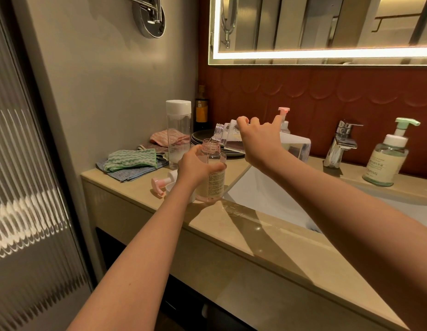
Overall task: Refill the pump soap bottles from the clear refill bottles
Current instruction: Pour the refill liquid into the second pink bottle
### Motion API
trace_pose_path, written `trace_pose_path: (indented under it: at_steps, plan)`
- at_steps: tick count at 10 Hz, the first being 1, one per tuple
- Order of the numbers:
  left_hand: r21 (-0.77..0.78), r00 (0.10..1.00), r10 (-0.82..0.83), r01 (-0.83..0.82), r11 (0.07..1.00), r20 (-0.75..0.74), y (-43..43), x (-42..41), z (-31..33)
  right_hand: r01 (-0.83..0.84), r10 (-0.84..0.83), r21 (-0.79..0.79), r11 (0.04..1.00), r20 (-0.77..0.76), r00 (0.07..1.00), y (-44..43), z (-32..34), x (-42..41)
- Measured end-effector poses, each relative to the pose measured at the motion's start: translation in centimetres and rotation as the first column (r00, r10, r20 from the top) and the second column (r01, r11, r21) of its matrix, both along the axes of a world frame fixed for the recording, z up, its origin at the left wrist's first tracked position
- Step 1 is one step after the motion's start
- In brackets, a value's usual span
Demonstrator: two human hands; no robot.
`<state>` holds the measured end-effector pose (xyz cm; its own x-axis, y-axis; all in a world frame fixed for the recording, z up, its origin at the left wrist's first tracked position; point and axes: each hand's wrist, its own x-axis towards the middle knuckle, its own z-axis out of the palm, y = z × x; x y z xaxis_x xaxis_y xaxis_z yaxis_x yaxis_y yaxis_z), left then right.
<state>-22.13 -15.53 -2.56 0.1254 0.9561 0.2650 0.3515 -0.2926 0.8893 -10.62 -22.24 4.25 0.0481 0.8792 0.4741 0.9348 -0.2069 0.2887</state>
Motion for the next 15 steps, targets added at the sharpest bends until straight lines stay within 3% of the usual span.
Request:
trace_pose_path:
  at_steps: [15]
  plan:
    - [0.007,1.0,-0.003,0.003,1.0,-0.006,-0.27,-0.04,0.1,0.015,-0.015,-0.001,1.0,0.04,0.999,0.08,-0.05,-0.01]
